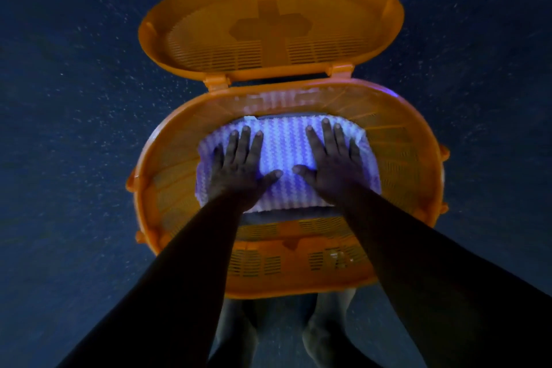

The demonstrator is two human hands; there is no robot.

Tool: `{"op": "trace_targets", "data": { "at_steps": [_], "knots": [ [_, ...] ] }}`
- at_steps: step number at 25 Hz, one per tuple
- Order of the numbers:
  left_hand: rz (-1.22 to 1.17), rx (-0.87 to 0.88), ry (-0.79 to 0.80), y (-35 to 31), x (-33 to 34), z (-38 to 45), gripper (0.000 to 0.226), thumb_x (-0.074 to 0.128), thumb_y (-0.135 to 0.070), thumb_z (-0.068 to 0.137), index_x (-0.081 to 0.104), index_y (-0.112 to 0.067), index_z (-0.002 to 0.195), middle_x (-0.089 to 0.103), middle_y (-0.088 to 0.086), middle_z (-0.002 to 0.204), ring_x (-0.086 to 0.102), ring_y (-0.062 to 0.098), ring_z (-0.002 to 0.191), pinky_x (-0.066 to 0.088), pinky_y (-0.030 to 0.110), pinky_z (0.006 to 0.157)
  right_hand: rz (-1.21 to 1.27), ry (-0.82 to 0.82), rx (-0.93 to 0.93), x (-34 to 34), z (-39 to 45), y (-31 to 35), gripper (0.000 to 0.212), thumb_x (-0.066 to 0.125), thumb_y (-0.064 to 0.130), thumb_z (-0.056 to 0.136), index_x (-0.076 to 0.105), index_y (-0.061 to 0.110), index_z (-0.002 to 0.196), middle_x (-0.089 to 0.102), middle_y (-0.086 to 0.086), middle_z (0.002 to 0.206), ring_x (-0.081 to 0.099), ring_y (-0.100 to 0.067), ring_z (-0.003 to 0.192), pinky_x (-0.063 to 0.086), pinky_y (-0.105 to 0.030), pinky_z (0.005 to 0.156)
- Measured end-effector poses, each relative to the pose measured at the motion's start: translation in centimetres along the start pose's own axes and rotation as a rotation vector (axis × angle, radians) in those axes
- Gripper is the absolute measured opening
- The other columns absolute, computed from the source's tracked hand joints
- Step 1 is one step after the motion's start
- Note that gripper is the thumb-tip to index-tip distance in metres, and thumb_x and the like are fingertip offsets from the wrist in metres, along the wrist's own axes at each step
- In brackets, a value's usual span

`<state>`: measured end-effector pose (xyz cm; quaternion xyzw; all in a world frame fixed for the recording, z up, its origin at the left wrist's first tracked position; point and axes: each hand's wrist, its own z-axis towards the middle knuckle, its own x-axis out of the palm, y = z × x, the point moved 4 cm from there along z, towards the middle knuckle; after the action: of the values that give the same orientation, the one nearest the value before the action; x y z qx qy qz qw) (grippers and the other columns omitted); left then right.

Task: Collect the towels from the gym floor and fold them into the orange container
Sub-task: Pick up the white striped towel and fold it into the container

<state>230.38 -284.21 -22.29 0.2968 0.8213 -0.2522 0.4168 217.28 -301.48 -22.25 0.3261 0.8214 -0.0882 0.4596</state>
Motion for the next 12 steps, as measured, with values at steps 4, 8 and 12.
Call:
{"op": "trace_targets", "data": {
  "at_steps": [4, 8, 12],
  "knots": [
    [-0.043, -0.114, 0.321, -0.9, -7.5, -5.4, 0.099, 0.02, -0.085, 0.088, -0.012, -0.028, 0.162, -0.017, 0.003, 0.17, -0.011, 0.025, 0.157, 0.001, 0.049, 0.126, -0.007, 0.186, 0.057, -7.1, -5.5, 1.4, 0.1, 0.002, 0.084, 0.077, 0.008, 0.03, 0.162, -0.006, -0.005, 0.17, -0.005, -0.028, 0.157, 0.008, -0.056, 0.123],
    [-0.115, -0.165, 0.369, -2.5, -19.4, -15.3, 0.097, 0.03, -0.079, 0.092, -0.01, -0.026, 0.162, -0.014, 0.006, 0.17, -0.009, 0.025, 0.158, 0.001, 0.051, 0.126, 0.01, 0.288, 0.032, -18.6, -14.4, 5.6, 0.084, 0.024, 0.076, 0.094, 0.005, 0.03, 0.162, -0.008, -0.003, 0.17, -0.007, -0.025, 0.157, 0.006, -0.053, 0.123],
    [-0.205, -0.298, 0.342, -3.7, -32.0, -27.1, 0.105, 0.024, -0.087, 0.085, -0.004, -0.023, 0.163, -0.007, 0.008, 0.171, -0.001, 0.028, 0.158, 0.006, 0.053, 0.125, -0.043, 0.321, -0.055, -31.4, -23.7, 11.2, 0.084, 0.031, 0.074, 0.095, 0.003, 0.031, 0.162, -0.006, -0.002, 0.17, -0.006, -0.023, 0.157, 0.006, -0.052, 0.124]
  ]
}}
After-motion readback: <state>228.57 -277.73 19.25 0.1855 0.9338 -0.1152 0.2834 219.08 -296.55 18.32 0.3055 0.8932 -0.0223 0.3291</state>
